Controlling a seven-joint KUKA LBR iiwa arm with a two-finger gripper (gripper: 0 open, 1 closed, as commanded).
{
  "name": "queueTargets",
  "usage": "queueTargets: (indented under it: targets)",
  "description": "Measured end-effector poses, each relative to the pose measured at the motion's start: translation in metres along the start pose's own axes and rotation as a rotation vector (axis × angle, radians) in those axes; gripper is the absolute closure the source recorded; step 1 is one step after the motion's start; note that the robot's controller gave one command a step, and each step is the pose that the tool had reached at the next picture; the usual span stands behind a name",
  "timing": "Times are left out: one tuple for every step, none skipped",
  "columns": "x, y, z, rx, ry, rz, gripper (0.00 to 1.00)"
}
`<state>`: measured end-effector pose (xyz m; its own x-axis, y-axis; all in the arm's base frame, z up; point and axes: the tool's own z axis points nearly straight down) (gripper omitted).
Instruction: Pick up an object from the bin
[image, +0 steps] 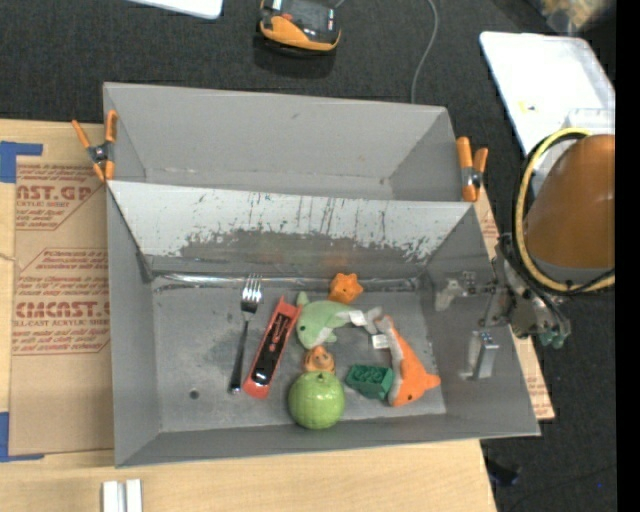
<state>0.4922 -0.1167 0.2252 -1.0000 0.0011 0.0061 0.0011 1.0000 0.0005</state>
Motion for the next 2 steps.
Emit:
queueTargets:
  targets:
    - [-0.002, 0.001, -0.004, 0.001, -0.008, -0.002, 0.00]
    - [0.003, 0.025, 0.076, 0.003, -0.012, -0.078, 0.00]
